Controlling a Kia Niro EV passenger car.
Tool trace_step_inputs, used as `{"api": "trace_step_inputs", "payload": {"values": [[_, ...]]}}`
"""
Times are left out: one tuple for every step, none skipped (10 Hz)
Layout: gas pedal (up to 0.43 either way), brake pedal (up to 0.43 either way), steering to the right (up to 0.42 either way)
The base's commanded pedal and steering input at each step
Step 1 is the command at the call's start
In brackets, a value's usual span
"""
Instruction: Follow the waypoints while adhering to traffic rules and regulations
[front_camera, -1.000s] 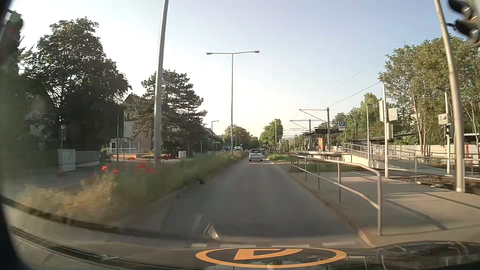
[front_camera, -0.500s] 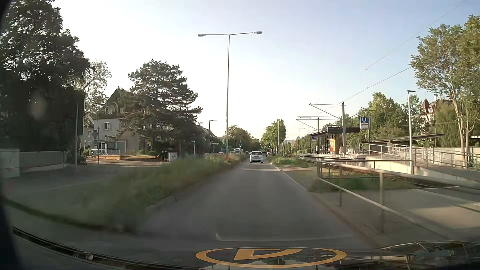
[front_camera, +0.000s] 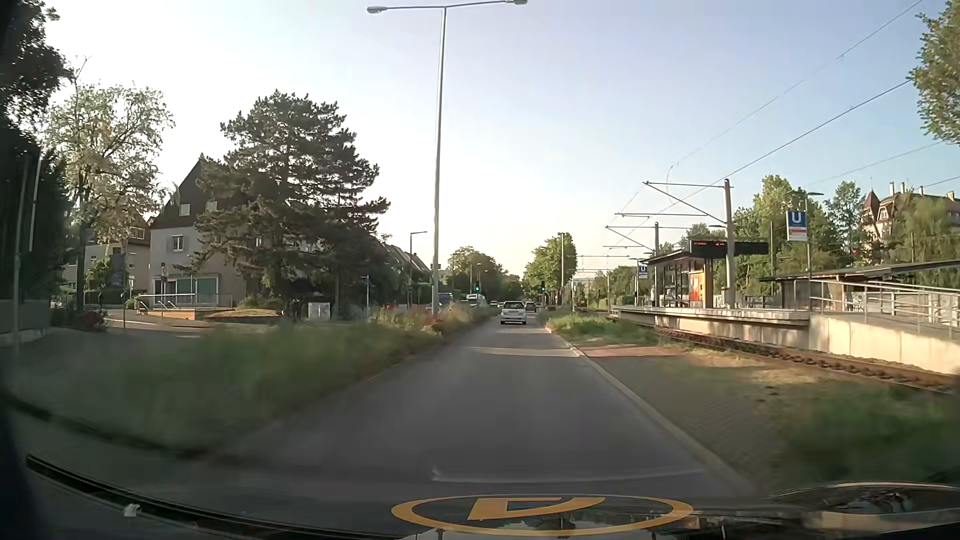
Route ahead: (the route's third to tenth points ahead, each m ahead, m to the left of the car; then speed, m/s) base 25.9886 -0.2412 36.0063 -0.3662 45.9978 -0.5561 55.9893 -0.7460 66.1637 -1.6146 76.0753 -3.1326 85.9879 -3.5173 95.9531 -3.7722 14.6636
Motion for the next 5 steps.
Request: {"api": "trace_step_inputs", "payload": {"values": [[0.15, 0.0, -0.002], [0.15, 0.0, -0.004], [0.15, 0.0, -0.005], [0.15, 0.0, -0.005], [0.15, 0.0, -0.005]]}}
